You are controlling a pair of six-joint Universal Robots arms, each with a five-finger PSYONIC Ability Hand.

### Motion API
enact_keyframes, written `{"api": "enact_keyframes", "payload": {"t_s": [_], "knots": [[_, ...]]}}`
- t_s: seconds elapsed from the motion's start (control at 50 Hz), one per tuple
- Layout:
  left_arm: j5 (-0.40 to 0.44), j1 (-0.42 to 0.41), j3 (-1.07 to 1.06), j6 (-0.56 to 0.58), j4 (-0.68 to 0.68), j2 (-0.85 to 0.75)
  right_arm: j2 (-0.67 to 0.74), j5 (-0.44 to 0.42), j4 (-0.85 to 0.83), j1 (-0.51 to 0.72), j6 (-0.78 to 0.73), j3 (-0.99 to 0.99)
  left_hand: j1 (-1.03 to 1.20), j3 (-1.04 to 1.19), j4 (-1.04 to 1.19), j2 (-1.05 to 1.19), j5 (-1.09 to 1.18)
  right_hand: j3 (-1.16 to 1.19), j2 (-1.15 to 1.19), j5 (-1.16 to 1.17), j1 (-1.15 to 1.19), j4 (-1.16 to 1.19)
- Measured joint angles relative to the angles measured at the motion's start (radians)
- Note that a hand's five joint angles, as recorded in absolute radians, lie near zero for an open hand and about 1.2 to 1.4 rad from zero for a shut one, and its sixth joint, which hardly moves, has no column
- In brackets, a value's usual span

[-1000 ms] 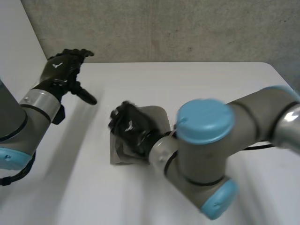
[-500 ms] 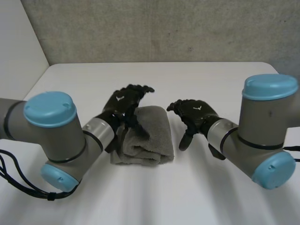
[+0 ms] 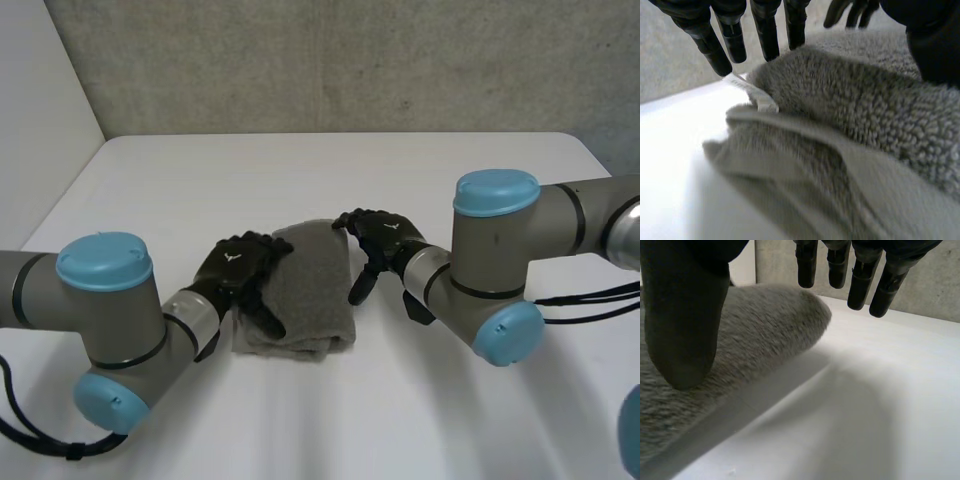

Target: Fold the towel.

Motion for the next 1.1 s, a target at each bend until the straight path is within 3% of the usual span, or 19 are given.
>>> {"api": "enact_keyframes", "payload": {"t_s": [0.28,0.7,0.88,1.1], "knots": [[0.008,0.082,-0.061,-0.005,-0.003,0.023,0.055,-0.007,0.006,0.053,0.022,-0.066,0.000,0.000,0.000,0.005,0.015,0.000,0.000,0.000,-0.004,0.000],[0.016,0.122,-0.171,-0.005,0.005,0.095,0.172,-0.003,0.128,0.056,-0.018,-0.223,0.000,0.000,0.000,0.005,0.018,0.000,-0.003,0.000,-0.015,0.000],[0.013,0.117,-0.162,-0.009,-0.001,0.150,0.045,0.003,0.132,0.057,-0.043,-0.206,-0.002,0.000,-0.002,0.003,0.011,0.000,-0.003,0.000,-0.015,0.000],[0.003,0.098,-0.095,-0.053,-0.018,0.370,-0.295,0.052,0.110,0.040,-0.130,-0.047,-0.003,-0.003,-0.002,-0.004,-0.024,0.000,-0.003,0.000,-0.015,0.000]]}}
